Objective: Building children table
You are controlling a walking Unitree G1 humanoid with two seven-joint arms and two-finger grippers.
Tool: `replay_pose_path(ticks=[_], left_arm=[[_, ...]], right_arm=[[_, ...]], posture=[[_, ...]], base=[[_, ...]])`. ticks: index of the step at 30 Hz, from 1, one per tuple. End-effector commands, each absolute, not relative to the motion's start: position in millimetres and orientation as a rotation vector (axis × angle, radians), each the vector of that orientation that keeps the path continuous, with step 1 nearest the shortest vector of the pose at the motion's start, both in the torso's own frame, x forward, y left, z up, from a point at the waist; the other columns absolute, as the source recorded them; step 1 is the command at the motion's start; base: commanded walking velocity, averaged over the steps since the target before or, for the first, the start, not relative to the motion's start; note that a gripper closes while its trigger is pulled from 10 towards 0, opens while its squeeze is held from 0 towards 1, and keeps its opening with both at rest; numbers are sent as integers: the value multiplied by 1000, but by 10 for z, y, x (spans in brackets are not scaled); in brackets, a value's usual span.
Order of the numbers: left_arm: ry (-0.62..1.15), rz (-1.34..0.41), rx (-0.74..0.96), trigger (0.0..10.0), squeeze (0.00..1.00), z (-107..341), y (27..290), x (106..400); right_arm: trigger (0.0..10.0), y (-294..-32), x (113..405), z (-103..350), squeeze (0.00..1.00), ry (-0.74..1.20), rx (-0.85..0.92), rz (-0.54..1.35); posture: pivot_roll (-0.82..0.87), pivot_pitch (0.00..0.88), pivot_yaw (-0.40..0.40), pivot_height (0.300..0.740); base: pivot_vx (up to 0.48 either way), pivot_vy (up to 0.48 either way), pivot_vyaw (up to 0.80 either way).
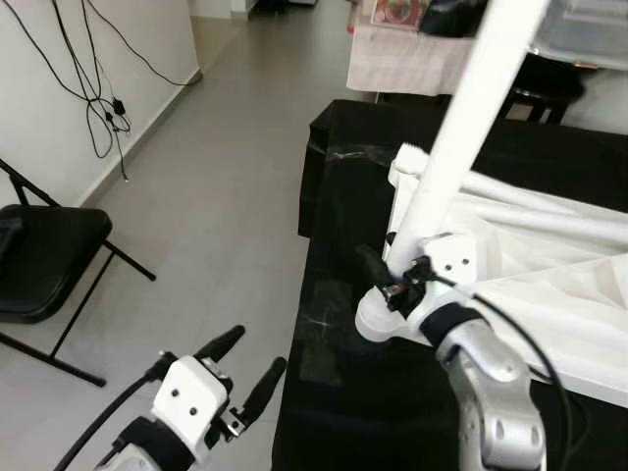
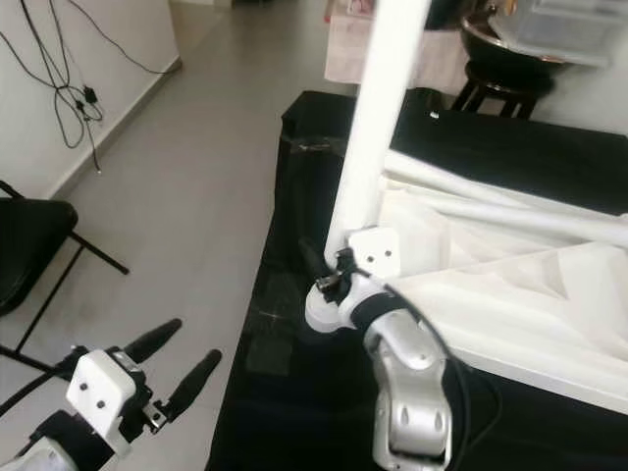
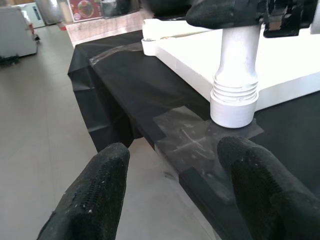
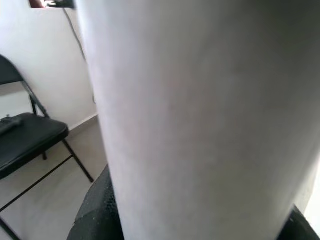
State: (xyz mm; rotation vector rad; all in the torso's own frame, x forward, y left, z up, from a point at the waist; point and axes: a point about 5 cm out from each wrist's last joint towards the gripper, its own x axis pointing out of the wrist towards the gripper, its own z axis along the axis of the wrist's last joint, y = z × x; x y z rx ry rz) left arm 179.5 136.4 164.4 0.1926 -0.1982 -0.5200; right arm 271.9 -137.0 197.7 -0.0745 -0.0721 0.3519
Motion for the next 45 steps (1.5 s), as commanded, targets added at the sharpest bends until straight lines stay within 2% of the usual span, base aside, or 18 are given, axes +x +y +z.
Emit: replay_pose_path(ticks=[1,3,4,5,6,7,10,12,15,16,17,22,27,28,29,39,44,45], left_arm=[[-183,-530,191,10000,0,1590,1369,1809],[-185,-528,194,10000,0,1587,1369,1816],[-188,-521,195,10000,0,1581,1368,1828],[-192,-512,199,10000,0,1575,1368,1838],[-195,-504,200,10000,0,1571,1367,1848],[-198,-498,200,10000,0,1563,1366,1857],[-198,-495,200,10000,0,1558,1364,1864],[-199,-494,200,10000,0,1555,1361,1871],[-199,-497,200,10000,0,1548,1350,1879],[-200,-498,200,10000,0,1548,1346,1877],[-200,-499,200,10000,0,1550,1343,1873],[-204,-498,201,10000,0,1555,1330,1841],[-203,-496,200,10000,0,1562,1326,1811],[-203,-496,200,10000,0,1564,1324,1803],[-202,-497,199,10000,0,1567,1320,1796],[-203,-496,193,10000,0,1582,1303,1777],[-210,-491,189,10000,0,1587,1301,1795],[-210,-491,189,10000,0,1587,1301,1795]], right_arm=[[0,-1461,2746,1537,0,180,-60,299],[0,-1443,2765,1559,0,177,-58,307],[8000,-1423,2784,1597,0,175,-53,301],[10000,-1394,2800,1626,0,173,-48,311],[10000,-1348,2832,1694,165,140,-27,353],[10000,-1280,2846,1746,1000,124,1,413],[10000,-1227,2865,1805,1000,101,27,473],[10000,-1161,2898,1908,1000,61,47,578],[10000,-1069,3001,2199,1000,-74,-54,1017],[10000,-1081,3028,2212,882,-76,-99,1105],[10000,-1093,3050,2207,0,-69,-126,1169],[10000,-1095,3205,2162,0,-8,-185,1329],[10000,-1066,3386,2230,0,4,-112,1357],[4549,-1072,3429,2239,0,5,-115,1373],[0,-1080,3453,2247,0,5,-119,1385],[0,-1249,3500,2263,0,-8,-140,1376],[0,-1442,3362,2188,0,-53,-141,1097],[0,-1442,3362,2188,0,-53,-141,1097]], posture=[[25,211,-44,740],[25,211,-44,740],[13,199,-53,740],[9,196,-57,740],[3,184,-60,740],[0,175,-59,740],[-1,173,-59,740],[-2,169,-55,740],[8,161,-46,740],[18,160,-47,740],[21,160,-46,740],[52,173,-52,740],[59,181,-52,740],[66,191,-54,740],[71,197,-57,740],[61,213,-62,740],[28,214,-78,740],[28,214,-78,740]], base=[[0,0,0],[0,0,0],[0,0,0],[0,0,0],[0,0,0],[0,0,0],[0,0,0],[0,0,0],[0,0,0],[0,0,0],[0,0,0],[0,0,0],[0,0,0],[0,0,0],[0,0,0],[0,0,0],[0,0,0],[0,0,0]])
